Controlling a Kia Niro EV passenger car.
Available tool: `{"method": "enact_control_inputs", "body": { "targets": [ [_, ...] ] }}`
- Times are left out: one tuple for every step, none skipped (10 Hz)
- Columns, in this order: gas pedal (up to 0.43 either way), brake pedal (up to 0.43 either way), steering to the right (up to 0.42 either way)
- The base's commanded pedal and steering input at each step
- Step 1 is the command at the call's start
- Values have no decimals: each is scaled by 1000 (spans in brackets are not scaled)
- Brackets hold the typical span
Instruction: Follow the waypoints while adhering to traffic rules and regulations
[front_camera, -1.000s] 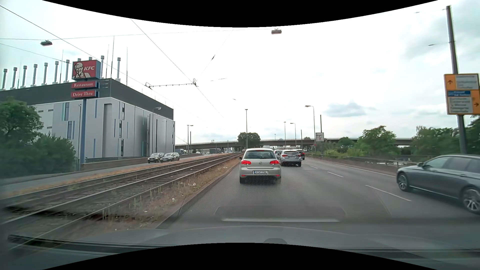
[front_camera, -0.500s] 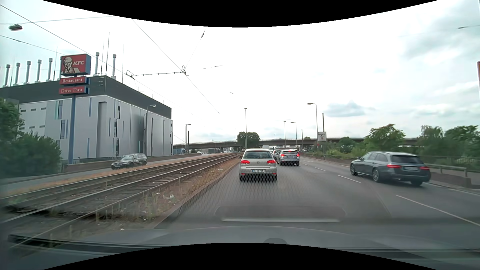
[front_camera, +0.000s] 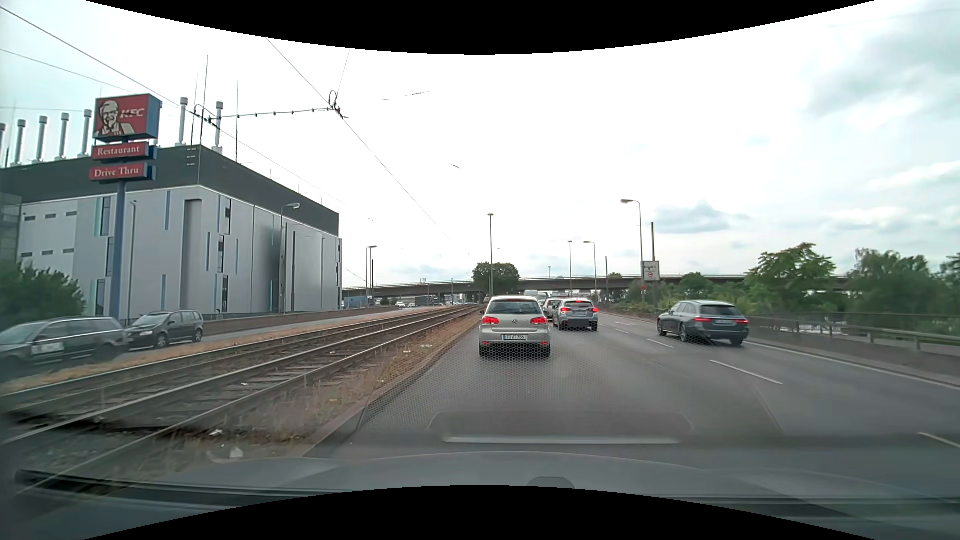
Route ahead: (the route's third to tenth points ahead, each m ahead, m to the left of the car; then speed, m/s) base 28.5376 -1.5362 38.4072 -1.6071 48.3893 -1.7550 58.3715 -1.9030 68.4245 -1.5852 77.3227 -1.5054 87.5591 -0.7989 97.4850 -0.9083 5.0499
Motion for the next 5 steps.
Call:
{"method": "enact_control_inputs", "body": {
  "targets": [
    [197, 0, -3],
    [189, 0, -3],
    [189, 0, -3],
    [177, 0, -3],
    [169, 0, -2]
  ]
}}
